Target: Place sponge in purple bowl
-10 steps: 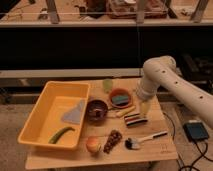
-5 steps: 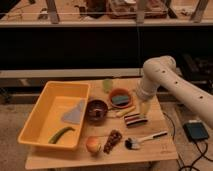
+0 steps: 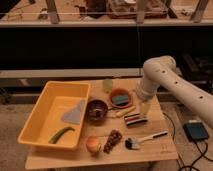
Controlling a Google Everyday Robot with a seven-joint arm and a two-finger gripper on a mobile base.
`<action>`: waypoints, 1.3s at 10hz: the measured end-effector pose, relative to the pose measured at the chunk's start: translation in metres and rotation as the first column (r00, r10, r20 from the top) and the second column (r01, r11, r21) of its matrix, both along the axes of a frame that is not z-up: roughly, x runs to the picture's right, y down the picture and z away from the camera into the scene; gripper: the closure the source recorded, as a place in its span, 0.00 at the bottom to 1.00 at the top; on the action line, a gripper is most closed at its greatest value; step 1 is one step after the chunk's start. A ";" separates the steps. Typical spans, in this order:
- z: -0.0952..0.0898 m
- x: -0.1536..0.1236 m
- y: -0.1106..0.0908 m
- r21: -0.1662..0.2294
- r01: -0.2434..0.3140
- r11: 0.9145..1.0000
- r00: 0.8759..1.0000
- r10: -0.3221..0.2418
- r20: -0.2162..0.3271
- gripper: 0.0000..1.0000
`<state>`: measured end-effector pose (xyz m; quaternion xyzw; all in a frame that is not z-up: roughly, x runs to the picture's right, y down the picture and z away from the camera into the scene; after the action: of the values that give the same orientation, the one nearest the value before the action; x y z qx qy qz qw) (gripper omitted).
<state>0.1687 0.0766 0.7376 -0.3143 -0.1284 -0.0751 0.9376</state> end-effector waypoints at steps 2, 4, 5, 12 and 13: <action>0.000 0.000 0.000 0.000 0.000 1.000 1.000 0.000 0.000 0.20; 0.000 0.000 0.000 0.001 0.000 1.000 1.000 0.000 0.000 0.20; 0.000 0.000 0.000 0.000 0.000 1.000 1.000 0.000 0.000 0.20; 0.035 -0.010 -0.032 0.048 -0.009 0.999 1.000 0.008 0.018 0.20; 0.041 -0.013 -0.034 0.047 -0.006 0.999 1.000 0.005 0.019 0.20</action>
<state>0.1560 0.0427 0.7791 -0.2909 -0.1364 -0.0785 0.9437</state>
